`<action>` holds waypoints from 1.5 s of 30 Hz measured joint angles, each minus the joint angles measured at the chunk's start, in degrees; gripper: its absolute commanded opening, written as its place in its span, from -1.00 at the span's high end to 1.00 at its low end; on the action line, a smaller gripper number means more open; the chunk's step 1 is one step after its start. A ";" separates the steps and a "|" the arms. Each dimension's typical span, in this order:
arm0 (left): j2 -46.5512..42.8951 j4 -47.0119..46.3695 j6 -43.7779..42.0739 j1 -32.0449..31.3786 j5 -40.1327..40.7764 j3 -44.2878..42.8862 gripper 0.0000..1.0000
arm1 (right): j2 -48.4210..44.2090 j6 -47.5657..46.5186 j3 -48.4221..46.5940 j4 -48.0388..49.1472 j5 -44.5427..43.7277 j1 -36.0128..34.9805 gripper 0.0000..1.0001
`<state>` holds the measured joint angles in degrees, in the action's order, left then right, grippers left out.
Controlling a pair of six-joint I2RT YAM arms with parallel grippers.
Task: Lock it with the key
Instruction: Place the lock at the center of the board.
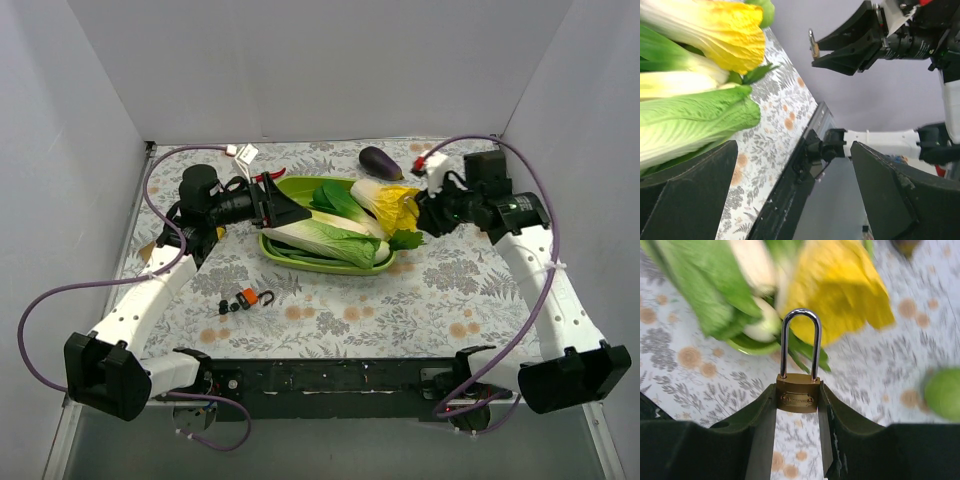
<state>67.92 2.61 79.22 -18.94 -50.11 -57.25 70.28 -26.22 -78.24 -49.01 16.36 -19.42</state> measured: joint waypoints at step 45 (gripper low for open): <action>0.66 19.50 -12.02 5.18 19.02 -3.93 -0.96 | 25.57 11.28 20.37 15.47 -10.49 30.88 -0.16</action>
<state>68.58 22.11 67.20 -13.76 -31.09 -61.19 95.85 -14.94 -57.87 -33.54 5.87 11.46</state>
